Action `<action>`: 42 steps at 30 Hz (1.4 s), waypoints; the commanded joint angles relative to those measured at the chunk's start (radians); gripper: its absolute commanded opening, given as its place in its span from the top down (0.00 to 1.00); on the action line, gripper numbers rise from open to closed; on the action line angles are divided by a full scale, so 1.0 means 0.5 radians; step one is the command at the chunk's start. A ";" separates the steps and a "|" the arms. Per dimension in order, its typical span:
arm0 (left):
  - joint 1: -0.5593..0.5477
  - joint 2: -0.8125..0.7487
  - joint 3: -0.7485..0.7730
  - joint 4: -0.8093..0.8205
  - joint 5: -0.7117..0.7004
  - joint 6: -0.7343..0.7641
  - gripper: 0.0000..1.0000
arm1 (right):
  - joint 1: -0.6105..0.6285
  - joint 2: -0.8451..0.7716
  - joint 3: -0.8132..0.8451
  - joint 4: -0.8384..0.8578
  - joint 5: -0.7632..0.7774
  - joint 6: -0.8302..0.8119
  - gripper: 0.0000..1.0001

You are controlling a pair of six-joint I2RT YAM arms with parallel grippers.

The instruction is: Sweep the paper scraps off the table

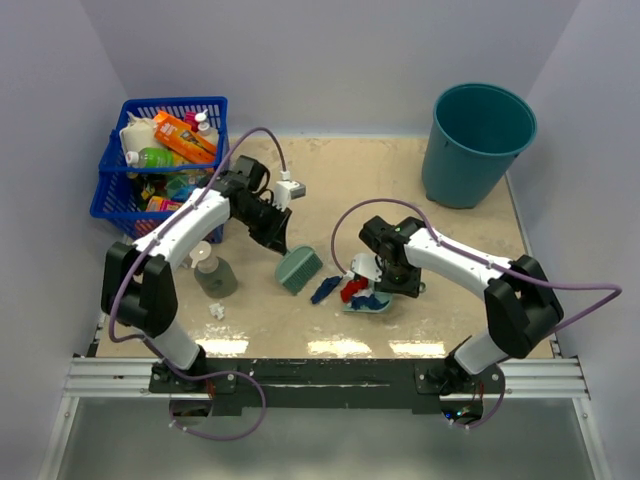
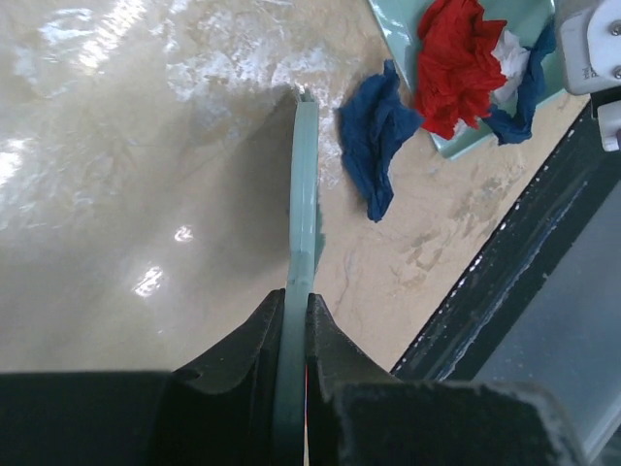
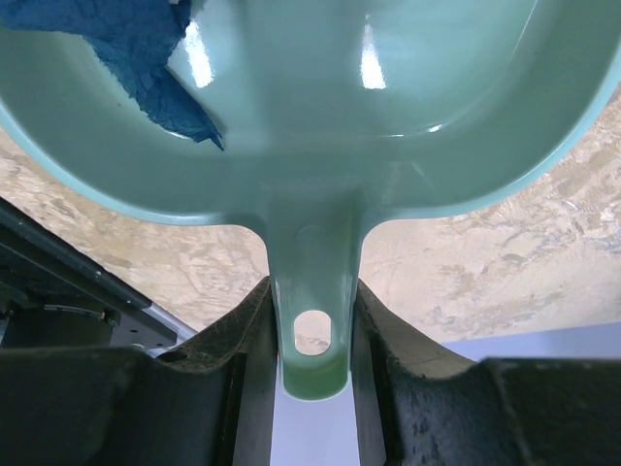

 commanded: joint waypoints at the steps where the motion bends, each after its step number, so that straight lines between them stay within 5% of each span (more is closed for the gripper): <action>1: -0.061 0.210 0.051 -0.041 0.265 -0.032 1.00 | 0.048 0.033 0.023 0.003 -0.070 0.048 1.00; 10: -0.092 0.520 0.450 -0.035 0.731 -0.068 1.00 | 0.085 0.110 0.081 0.027 -0.178 0.097 1.00; 21: -0.015 0.575 0.373 0.103 0.956 -0.277 1.00 | 0.079 0.033 0.026 0.168 -0.417 0.192 1.00; 42: 0.019 0.621 0.809 0.038 0.428 -0.074 1.00 | 0.067 0.070 0.060 0.220 -0.436 0.208 1.00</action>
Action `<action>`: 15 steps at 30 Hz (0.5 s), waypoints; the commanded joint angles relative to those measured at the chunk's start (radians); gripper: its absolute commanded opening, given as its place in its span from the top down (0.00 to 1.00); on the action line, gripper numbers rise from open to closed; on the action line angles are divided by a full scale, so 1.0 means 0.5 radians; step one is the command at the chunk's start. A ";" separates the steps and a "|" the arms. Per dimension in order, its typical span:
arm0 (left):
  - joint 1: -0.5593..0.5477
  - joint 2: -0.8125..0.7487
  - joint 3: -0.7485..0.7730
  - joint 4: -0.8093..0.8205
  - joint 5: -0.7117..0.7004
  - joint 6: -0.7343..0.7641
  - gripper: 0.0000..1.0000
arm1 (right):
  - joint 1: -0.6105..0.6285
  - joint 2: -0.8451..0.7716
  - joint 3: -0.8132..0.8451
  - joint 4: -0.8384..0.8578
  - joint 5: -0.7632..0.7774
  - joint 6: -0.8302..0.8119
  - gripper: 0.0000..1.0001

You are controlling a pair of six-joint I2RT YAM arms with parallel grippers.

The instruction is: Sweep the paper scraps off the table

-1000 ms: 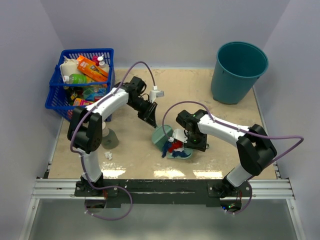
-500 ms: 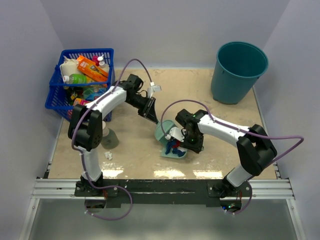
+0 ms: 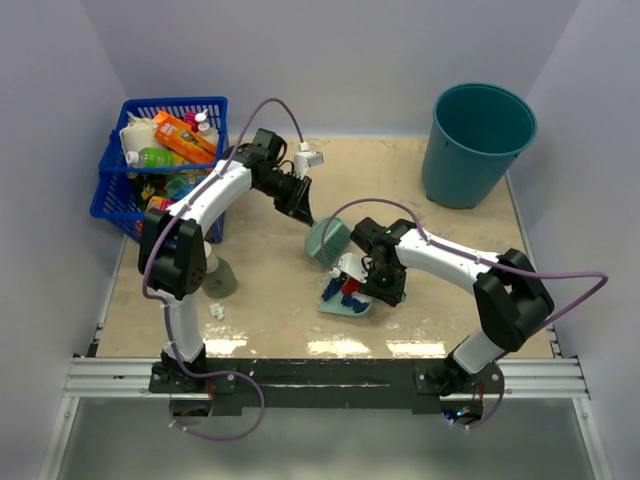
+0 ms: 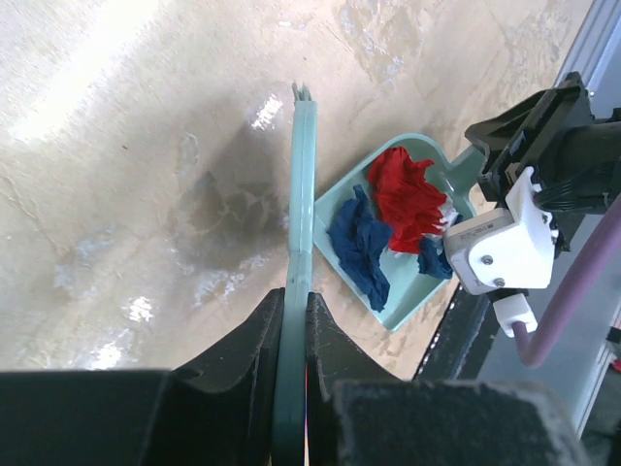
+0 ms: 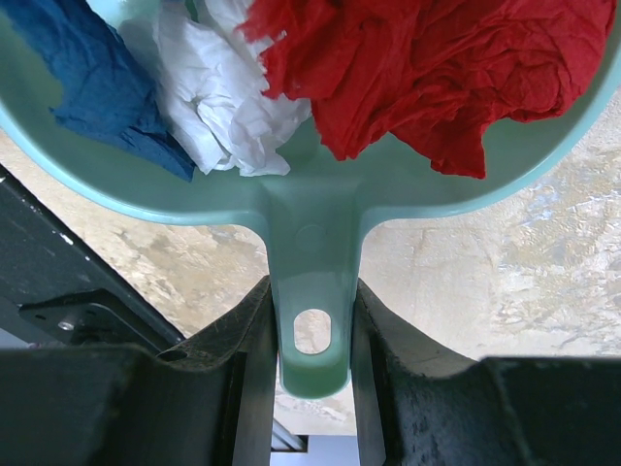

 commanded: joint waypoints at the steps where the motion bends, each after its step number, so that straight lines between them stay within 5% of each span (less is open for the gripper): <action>1: 0.017 -0.042 0.107 -0.021 0.000 0.084 1.00 | -0.008 -0.037 0.048 0.051 -0.012 0.025 1.00; 6: 0.017 -0.092 0.193 -0.015 -0.073 0.109 1.00 | -0.017 -0.043 0.048 0.103 -0.012 0.038 1.00; 15: 0.017 -0.205 0.454 0.092 -0.904 0.244 1.00 | -0.048 -0.120 0.036 0.152 -0.002 0.078 1.00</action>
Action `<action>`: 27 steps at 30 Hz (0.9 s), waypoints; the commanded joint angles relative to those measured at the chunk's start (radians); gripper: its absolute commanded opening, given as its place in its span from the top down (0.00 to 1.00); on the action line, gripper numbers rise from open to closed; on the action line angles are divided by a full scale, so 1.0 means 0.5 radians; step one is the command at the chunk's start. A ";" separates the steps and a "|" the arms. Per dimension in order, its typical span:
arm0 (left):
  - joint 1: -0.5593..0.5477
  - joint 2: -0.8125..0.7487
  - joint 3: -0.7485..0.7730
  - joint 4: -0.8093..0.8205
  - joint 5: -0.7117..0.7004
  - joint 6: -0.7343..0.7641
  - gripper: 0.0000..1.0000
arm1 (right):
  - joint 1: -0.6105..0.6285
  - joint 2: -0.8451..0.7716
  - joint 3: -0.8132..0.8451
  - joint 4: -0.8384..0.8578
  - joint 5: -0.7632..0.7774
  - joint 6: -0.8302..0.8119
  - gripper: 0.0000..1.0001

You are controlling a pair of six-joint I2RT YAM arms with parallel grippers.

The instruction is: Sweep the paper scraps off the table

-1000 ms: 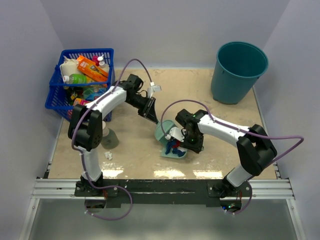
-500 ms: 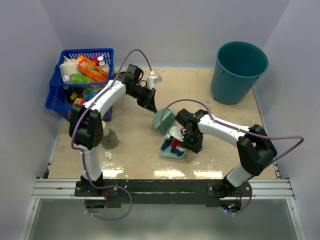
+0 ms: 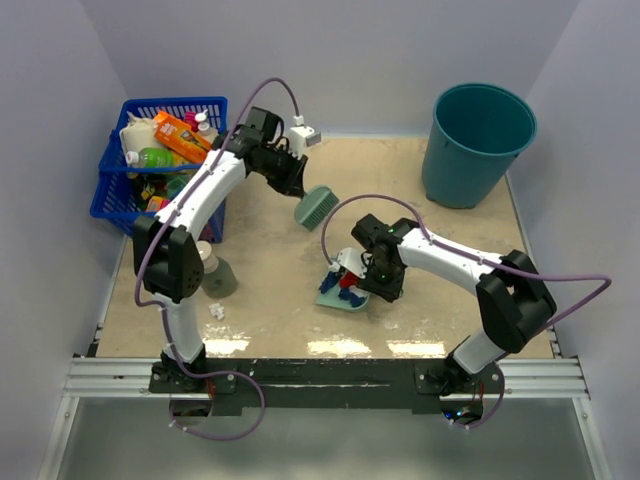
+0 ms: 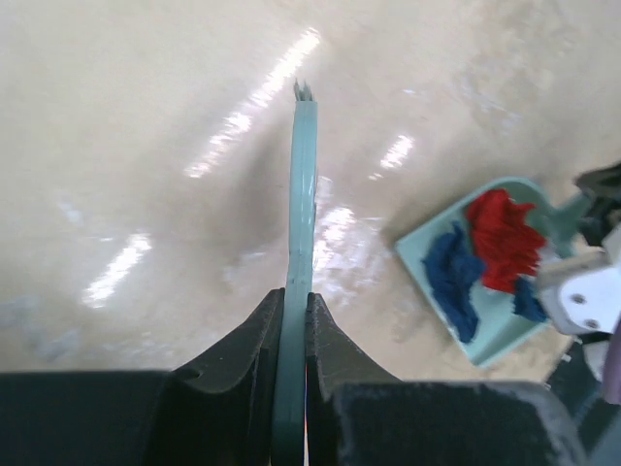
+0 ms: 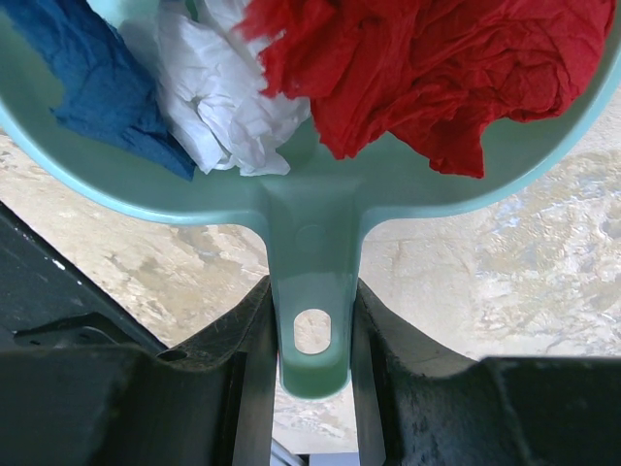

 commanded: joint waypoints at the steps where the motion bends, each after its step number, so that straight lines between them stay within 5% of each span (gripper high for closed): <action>1: 0.015 -0.164 0.161 0.089 -0.487 0.136 1.00 | -0.031 -0.112 0.042 0.057 -0.007 0.052 1.00; 6: 0.015 -0.213 -0.001 0.196 -0.690 0.133 1.00 | -0.070 -0.133 0.064 0.115 0.011 0.110 1.00; 27: 0.015 -0.001 0.032 0.157 -0.592 0.151 1.00 | -0.448 -0.449 0.155 0.352 0.076 0.401 1.00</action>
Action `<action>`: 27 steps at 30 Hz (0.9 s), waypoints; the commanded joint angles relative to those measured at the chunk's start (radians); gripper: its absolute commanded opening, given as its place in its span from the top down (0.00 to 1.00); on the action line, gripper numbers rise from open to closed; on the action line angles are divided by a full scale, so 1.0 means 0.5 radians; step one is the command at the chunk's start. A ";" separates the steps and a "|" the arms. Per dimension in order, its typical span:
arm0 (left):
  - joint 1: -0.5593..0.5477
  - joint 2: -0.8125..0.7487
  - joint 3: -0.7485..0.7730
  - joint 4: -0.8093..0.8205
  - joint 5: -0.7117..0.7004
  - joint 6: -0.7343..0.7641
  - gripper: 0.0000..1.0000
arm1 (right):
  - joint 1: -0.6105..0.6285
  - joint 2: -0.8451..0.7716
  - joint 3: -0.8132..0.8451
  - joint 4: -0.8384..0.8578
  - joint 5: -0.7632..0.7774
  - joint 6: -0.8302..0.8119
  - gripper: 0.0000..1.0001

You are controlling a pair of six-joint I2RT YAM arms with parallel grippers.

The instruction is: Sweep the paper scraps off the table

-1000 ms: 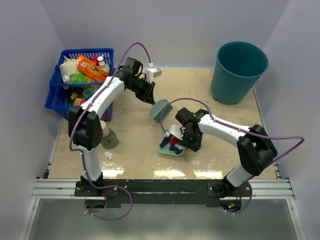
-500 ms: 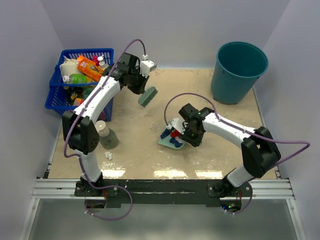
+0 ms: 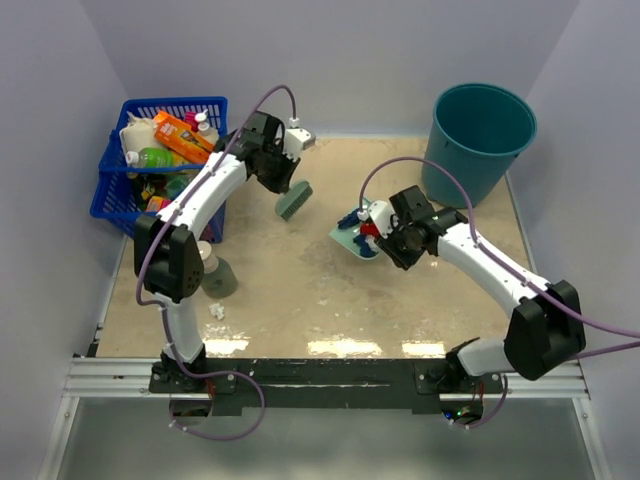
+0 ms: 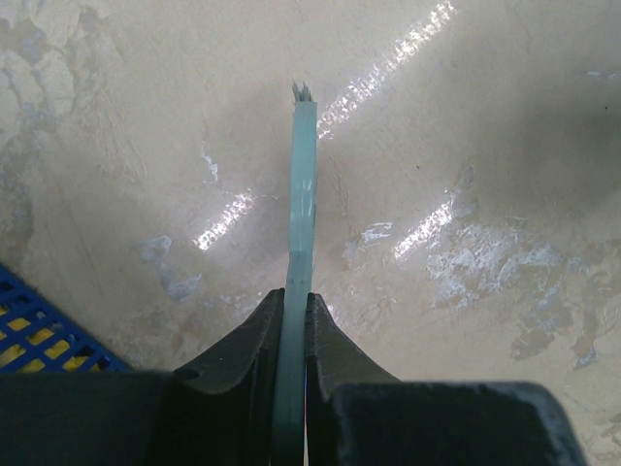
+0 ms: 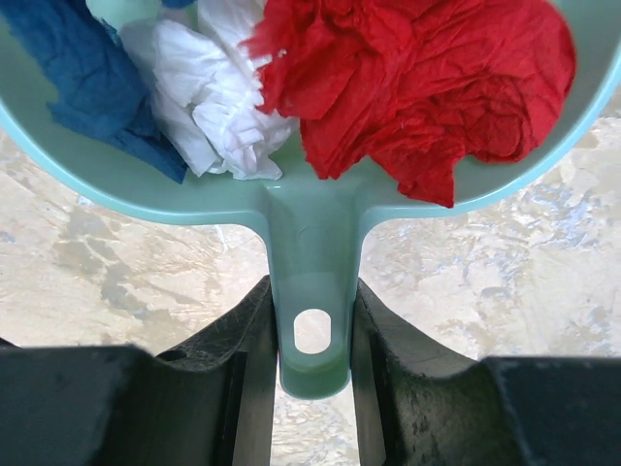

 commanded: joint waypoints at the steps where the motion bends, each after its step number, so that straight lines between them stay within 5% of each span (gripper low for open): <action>1: 0.013 0.035 0.085 0.034 0.068 0.026 1.00 | 0.003 -0.067 0.178 0.036 0.015 0.075 1.00; 19: 0.013 -0.143 -0.222 -0.034 0.246 0.017 1.00 | -0.018 0.188 1.028 -0.001 0.134 0.155 1.00; 27: 0.007 -0.140 -0.290 -0.040 0.421 0.002 1.00 | -0.129 0.034 1.096 -0.004 0.285 0.130 1.00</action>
